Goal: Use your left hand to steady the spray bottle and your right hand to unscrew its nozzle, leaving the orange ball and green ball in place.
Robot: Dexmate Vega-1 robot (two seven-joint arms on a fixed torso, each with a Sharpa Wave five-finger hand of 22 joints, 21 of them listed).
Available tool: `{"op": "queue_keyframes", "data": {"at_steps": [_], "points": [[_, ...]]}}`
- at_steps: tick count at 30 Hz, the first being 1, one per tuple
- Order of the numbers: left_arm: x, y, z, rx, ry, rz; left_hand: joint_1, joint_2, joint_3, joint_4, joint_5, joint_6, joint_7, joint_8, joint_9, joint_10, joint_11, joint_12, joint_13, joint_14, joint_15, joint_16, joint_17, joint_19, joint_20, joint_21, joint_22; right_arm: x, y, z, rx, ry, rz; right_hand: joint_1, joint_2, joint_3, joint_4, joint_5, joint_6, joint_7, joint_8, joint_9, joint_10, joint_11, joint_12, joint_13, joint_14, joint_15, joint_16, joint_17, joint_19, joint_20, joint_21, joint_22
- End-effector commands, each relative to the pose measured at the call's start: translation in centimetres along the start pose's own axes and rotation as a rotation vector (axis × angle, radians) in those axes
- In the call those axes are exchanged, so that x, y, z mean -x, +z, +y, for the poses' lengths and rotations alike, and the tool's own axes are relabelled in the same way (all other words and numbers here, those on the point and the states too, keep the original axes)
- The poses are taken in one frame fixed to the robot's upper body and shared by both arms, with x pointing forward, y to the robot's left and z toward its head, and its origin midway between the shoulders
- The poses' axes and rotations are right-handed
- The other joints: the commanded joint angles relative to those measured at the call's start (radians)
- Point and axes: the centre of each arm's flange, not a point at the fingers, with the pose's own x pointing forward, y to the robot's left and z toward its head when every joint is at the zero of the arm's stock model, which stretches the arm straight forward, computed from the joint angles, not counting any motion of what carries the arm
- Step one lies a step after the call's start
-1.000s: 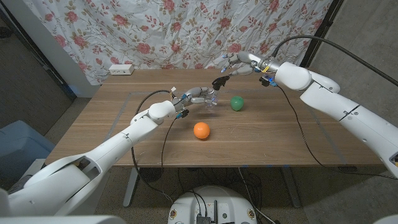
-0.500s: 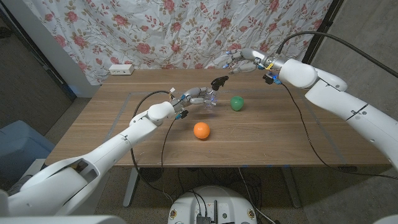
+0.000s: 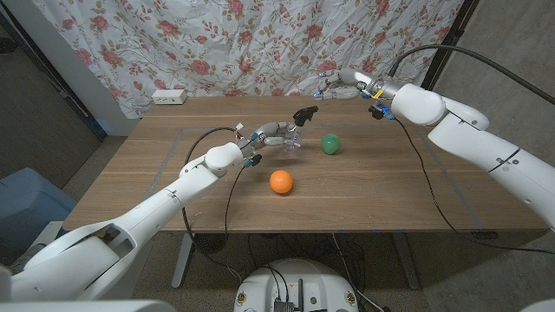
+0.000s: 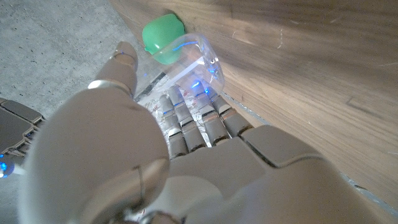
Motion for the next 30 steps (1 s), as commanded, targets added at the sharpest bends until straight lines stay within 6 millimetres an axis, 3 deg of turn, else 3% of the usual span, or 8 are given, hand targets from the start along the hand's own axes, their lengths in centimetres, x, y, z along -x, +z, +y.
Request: {"op": "queue_keyframes", "data": {"at_steps": [1,15,22,30], "points": [[0.4,-0.1,-0.1,0.003,0.008,0.001,-0.015,0.065,0.007,0.002,0.005,0.014,-0.004,0.015,0.001,0.042,-0.033,0.004,0.004,0.009,-0.141,0.000,0.002,0.002,-0.055,0.000,0.004,0.7,0.2,0.7,0.001,-0.003,0.035,-0.051,0.003,-0.013,0.021,0.000,0.011,0.021,-0.003,0.003,0.003,0.012,0.007,0.001,0.001,0.015,0.000,0.004,0.001,0.008,-0.001,0.004],[0.4,0.1,0.0,-0.001,0.014,0.001,-0.020,0.068,0.009,0.004,0.005,0.015,-0.005,0.019,-0.002,0.045,-0.031,0.003,0.007,0.010,-0.141,-0.004,0.000,0.002,-0.055,0.000,0.004,1.0,0.6,1.8,0.016,0.025,0.078,-0.174,0.008,-0.050,0.066,-0.002,0.012,0.046,-0.015,0.003,0.001,0.023,0.003,0.001,0.004,0.021,-0.001,0.007,-0.004,0.020,-0.003,0.005],[0.2,0.3,0.0,-0.003,0.013,-0.002,-0.021,0.069,0.010,0.004,0.006,0.014,-0.003,0.020,-0.003,0.046,-0.029,0.003,0.008,0.011,-0.140,-0.005,0.000,0.002,-0.054,0.000,0.004,1.0,0.4,2.4,0.008,0.045,0.095,-0.255,0.024,-0.069,0.100,0.002,0.020,0.066,-0.024,0.000,0.003,0.027,0.003,0.000,0.003,0.023,-0.003,0.010,-0.009,0.022,-0.003,0.005],[0.2,0.3,0.0,-0.003,0.017,0.002,-0.023,0.069,0.010,0.004,0.005,0.015,-0.004,0.022,-0.004,0.047,-0.030,0.001,0.009,0.011,-0.139,-0.007,0.000,0.001,-0.054,-0.001,0.004,1.0,0.4,3.0,0.017,0.061,0.110,-0.287,0.028,-0.078,0.112,0.006,0.013,0.067,-0.034,-0.002,0.005,0.029,0.003,0.000,0.004,0.026,-0.003,0.011,-0.016,0.023,-0.004,0.005]]}}
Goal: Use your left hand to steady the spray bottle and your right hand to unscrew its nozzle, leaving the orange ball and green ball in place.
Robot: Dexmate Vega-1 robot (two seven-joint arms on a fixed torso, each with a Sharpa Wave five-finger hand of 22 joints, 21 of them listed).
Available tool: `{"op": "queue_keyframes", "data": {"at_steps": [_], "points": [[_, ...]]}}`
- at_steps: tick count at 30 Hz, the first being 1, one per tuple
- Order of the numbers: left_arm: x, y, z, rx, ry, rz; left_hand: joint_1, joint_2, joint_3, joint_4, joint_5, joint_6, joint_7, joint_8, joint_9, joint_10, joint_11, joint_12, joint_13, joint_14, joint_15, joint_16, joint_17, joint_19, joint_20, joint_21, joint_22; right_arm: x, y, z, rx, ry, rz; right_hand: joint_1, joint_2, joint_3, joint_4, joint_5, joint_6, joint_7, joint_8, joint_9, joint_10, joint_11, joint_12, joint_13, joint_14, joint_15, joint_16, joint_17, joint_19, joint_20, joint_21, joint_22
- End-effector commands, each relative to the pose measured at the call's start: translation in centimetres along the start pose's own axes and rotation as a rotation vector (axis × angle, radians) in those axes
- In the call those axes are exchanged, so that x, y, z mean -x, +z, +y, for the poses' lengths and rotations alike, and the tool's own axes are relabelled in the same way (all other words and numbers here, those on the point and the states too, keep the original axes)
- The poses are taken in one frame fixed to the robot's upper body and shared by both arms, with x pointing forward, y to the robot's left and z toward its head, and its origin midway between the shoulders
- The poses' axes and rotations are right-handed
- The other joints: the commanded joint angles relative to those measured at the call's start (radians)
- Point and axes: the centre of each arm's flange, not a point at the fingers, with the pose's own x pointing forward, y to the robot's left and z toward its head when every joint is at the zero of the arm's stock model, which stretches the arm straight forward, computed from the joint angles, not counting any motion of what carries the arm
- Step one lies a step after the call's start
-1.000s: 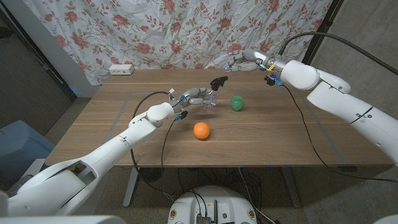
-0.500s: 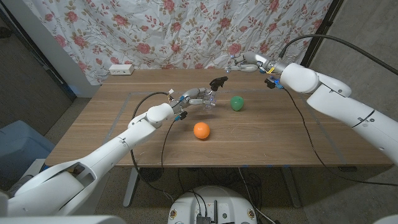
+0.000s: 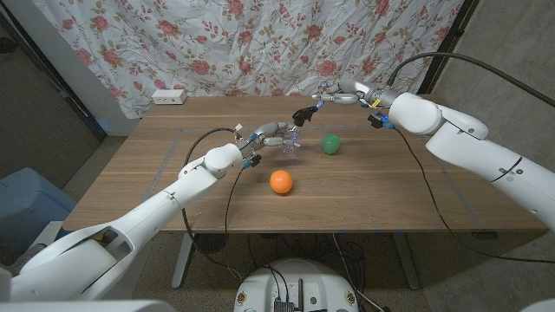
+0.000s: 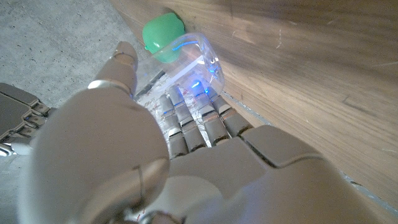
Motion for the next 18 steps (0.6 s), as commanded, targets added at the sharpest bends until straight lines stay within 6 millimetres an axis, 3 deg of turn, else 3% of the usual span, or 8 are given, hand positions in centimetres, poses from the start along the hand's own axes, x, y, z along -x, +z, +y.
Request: {"op": "queue_keyframes", "data": {"at_steps": [1,18], "points": [[-0.08,0.21,0.08,-0.003,0.006,0.001,-0.023,0.070,0.010,0.004,0.005,0.013,-0.006,0.022,0.004,0.043,-0.034,0.001,0.003,0.010,-0.139,0.000,0.000,0.001,-0.054,-0.001,0.004,0.02,-0.09,0.98,0.007,0.026,0.030,-0.024,-0.001,-0.001,0.010,0.006,0.003,0.005,-0.005,0.001,0.004,0.005,0.003,0.002,-0.003,0.009,-0.004,0.004,-0.008,-0.001,-0.005,0.005],[0.09,0.07,-0.16,0.002,0.010,0.005,-0.023,0.070,0.010,0.002,0.005,0.011,-0.006,0.026,0.001,0.047,-0.035,-0.001,0.006,0.013,-0.140,-0.001,0.001,0.002,-0.054,-0.001,0.004,-0.90,0.16,1.82,0.008,0.062,0.044,-0.079,0.002,-0.018,0.024,0.014,-0.027,0.023,-0.034,-0.005,-0.004,0.011,-0.001,0.001,-0.006,0.012,-0.007,0.006,-0.019,-0.001,-0.005,0.005]]}}
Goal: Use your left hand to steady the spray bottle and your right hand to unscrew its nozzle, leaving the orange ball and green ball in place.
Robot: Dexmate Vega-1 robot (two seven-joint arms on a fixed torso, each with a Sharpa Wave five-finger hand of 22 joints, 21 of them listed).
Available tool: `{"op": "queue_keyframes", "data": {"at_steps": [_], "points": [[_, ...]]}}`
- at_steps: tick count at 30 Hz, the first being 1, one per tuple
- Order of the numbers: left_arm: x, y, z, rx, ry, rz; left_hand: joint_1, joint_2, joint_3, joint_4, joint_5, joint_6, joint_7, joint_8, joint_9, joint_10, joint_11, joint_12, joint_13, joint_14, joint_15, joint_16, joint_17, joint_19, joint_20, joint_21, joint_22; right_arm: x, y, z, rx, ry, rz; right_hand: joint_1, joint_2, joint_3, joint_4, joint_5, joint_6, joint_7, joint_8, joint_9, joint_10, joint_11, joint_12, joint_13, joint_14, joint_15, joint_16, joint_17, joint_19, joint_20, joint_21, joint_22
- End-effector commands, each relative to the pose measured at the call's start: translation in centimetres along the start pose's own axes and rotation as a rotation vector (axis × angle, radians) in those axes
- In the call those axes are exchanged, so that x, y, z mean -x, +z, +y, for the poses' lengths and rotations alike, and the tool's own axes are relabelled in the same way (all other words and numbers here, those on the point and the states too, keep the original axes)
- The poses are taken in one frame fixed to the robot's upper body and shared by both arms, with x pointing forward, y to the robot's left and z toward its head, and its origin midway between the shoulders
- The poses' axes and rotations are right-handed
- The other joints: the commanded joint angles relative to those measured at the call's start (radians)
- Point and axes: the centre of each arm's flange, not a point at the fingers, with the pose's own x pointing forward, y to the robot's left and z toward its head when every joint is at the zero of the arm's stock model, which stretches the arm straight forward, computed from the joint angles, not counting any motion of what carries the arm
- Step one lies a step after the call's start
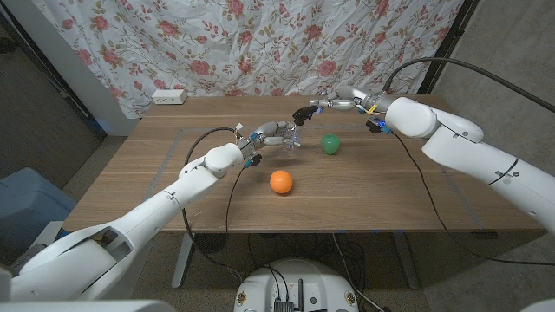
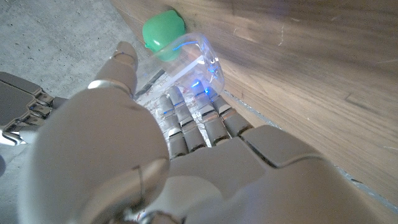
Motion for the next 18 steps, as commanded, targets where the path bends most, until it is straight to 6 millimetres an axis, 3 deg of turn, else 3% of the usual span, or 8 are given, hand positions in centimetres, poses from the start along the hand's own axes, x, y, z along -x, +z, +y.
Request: {"op": "queue_keyframes", "data": {"at_steps": [1,18], "points": [[0.1,-0.2,-0.2,0.003,0.000,0.004,-0.023,0.070,0.010,0.002,0.005,0.011,-0.005,0.026,0.001,0.045,-0.034,-0.001,0.003,0.007,-0.146,0.000,0.001,0.002,-0.054,-0.001,0.004,-0.7,0.2,0.5,0.003,0.021,0.013,-0.014,0.003,-0.003,0.008,0.006,-0.012,0.006,-0.009,0.000,-0.001,0.008,-0.001,0.001,-0.001,0.007,-0.004,0.002,-0.005,-0.001,-0.001,0.005],[0.0,-0.4,-0.2,0.007,-0.003,0.007,-0.024,0.074,0.011,0.002,0.005,0.008,-0.006,0.029,-0.002,0.046,-0.031,-0.004,0.005,0.007,-0.143,-0.001,0.003,0.001,-0.052,-0.001,0.004,-1.7,1.6,0.4,0.033,0.035,0.015,-0.045,0.003,-0.013,0.012,0.012,-0.020,0.025,-0.023,-0.002,-0.008,0.015,-0.003,0.000,-0.003,0.015,-0.007,0.002,-0.008,-0.002,0.000,0.005]]}}
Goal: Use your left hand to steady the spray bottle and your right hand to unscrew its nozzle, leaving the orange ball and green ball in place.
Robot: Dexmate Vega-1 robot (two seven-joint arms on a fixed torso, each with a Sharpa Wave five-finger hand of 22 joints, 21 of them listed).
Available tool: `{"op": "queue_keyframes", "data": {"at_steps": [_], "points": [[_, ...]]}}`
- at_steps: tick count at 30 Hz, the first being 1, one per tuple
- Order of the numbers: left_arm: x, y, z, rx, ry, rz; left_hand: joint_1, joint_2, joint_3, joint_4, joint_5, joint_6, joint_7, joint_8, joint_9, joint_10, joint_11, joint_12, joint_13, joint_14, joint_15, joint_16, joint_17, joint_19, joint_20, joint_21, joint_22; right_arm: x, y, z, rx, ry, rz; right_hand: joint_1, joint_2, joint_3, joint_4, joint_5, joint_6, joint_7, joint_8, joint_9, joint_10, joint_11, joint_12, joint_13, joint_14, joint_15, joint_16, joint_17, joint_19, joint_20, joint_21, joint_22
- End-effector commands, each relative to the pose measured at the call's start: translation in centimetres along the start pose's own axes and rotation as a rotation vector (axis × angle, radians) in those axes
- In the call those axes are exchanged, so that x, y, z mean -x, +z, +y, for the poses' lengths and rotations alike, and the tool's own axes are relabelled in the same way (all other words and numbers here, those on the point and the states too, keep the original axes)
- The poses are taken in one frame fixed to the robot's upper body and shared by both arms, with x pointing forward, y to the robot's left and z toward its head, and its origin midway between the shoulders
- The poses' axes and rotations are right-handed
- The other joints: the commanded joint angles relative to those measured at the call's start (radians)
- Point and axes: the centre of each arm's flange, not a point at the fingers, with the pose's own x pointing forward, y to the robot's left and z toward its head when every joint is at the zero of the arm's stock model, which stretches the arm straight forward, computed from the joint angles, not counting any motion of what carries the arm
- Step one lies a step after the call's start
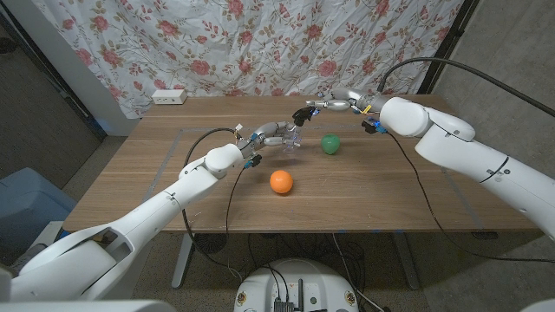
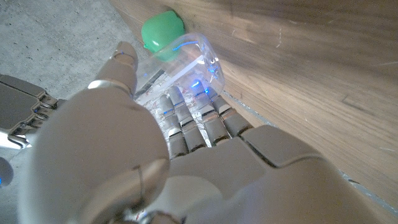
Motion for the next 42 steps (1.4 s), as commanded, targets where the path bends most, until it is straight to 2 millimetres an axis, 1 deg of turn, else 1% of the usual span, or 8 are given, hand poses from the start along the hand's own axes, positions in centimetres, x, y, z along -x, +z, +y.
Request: {"op": "queue_keyframes", "data": {"at_steps": [1,7,13,15,28,33,35,42], "points": [[0.0,-0.2,-0.2,0.005,-0.004,0.003,-0.025,0.074,0.011,0.002,0.005,0.009,-0.004,0.030,0.002,0.044,-0.033,0.002,0.005,0.007,-0.143,-0.001,0.002,0.001,-0.053,-0.001,0.004,-0.7,1.0,-0.1,0.018,0.012,0.001,-0.021,0.000,-0.006,0.003,0.005,-0.008,0.010,-0.008,0.003,-0.001,0.009,-0.003,0.000,0.003,0.010,-0.003,0.001,-0.004,0.002,0.000,0.005],[0.0,-0.3,-0.2,0.004,-0.006,0.006,-0.023,0.076,0.012,0.001,0.005,0.009,-0.003,0.031,0.001,0.044,-0.034,0.001,0.005,0.007,-0.143,-0.002,0.003,0.001,-0.052,-0.001,0.004,-1.1,1.5,-0.3,0.029,0.014,0.001,-0.028,0.000,-0.009,0.003,0.007,-0.014,0.017,-0.013,0.003,-0.002,0.012,-0.003,0.000,0.003,0.013,-0.004,0.001,-0.006,0.002,0.000,0.005],[-0.2,-0.3,-0.2,0.005,-0.008,0.005,-0.023,0.077,0.013,0.001,0.006,0.008,-0.004,0.032,0.000,0.043,-0.033,-0.001,0.006,0.008,-0.143,-0.003,0.003,0.001,-0.051,-0.001,0.004,-1.6,2.0,-0.5,0.055,0.024,0.014,-0.043,-0.006,-0.016,0.001,0.010,-0.042,0.040,-0.031,0.003,-0.004,0.020,-0.003,0.000,0.003,0.015,-0.006,0.000,-0.008,0.002,0.000,0.005],[-0.3,-0.3,-0.2,0.004,-0.009,0.004,-0.024,0.078,0.014,0.001,0.006,0.007,-0.005,0.032,-0.001,0.042,-0.033,-0.002,0.007,0.008,-0.143,-0.004,0.002,0.001,-0.051,-0.001,0.004,-1.7,2.0,-0.5,0.055,0.032,0.021,-0.048,-0.010,-0.020,-0.003,0.012,-0.063,0.061,-0.044,0.004,-0.008,0.024,-0.004,0.000,0.003,0.020,-0.008,-0.002,-0.009,0.002,0.001,0.005],[-0.9,-0.1,-0.2,-0.001,-0.015,0.000,-0.026,0.078,0.014,0.001,0.005,0.007,-0.002,0.036,-0.003,0.046,-0.031,-0.002,0.008,0.010,-0.141,-0.005,0.002,0.000,-0.051,-0.001,0.004,-2.3,2.7,-0.8,0.071,0.074,0.070,-0.037,-0.022,-0.022,-0.027,0.019,-0.116,0.085,-0.075,0.006,-0.025,0.044,-0.007,0.000,0.002,0.030,-0.016,-0.008,-0.013,0.002,0.001,0.005],[-1.0,0.0,-0.2,-0.003,-0.016,-0.001,-0.026,0.080,0.015,0.001,0.006,0.007,-0.004,0.037,-0.003,0.045,-0.033,-0.004,0.009,0.010,-0.142,-0.006,0.002,0.001,-0.051,-0.001,0.004,-2.5,2.8,-0.8,0.075,0.086,0.076,-0.028,-0.027,-0.021,-0.040,0.022,-0.140,0.105,-0.088,0.007,-0.031,0.054,-0.007,0.000,0.003,0.032,-0.018,-0.011,-0.013,0.002,0.001,0.005],[-1.0,0.1,-0.1,-0.004,-0.017,-0.002,-0.027,0.080,0.015,0.002,0.006,0.006,-0.003,0.036,-0.004,0.045,-0.033,-0.004,0.009,0.010,-0.141,-0.006,0.003,0.001,-0.051,-0.001,0.004,-2.6,2.9,-0.8,0.079,0.091,0.080,-0.024,-0.028,-0.020,-0.044,0.023,-0.148,0.106,-0.092,0.008,-0.033,0.057,-0.007,0.000,0.004,0.035,-0.019,-0.012,-0.013,0.002,0.002,0.005],[-1.0,0.0,-0.2,-0.002,-0.013,0.001,-0.027,0.082,0.016,0.002,0.006,0.005,-0.004,0.038,-0.004,0.045,-0.032,-0.005,0.010,0.009,-0.142,-0.007,0.003,0.000,-0.050,-0.002,0.004,-2.9,3.2,-0.5,0.089,0.094,0.101,-0.011,-0.028,-0.016,-0.056,0.025,-0.160,0.115,-0.099,0.009,-0.038,0.063,-0.007,0.000,0.004,0.037,-0.021,-0.014,-0.014,0.001,0.002,0.005]]}}
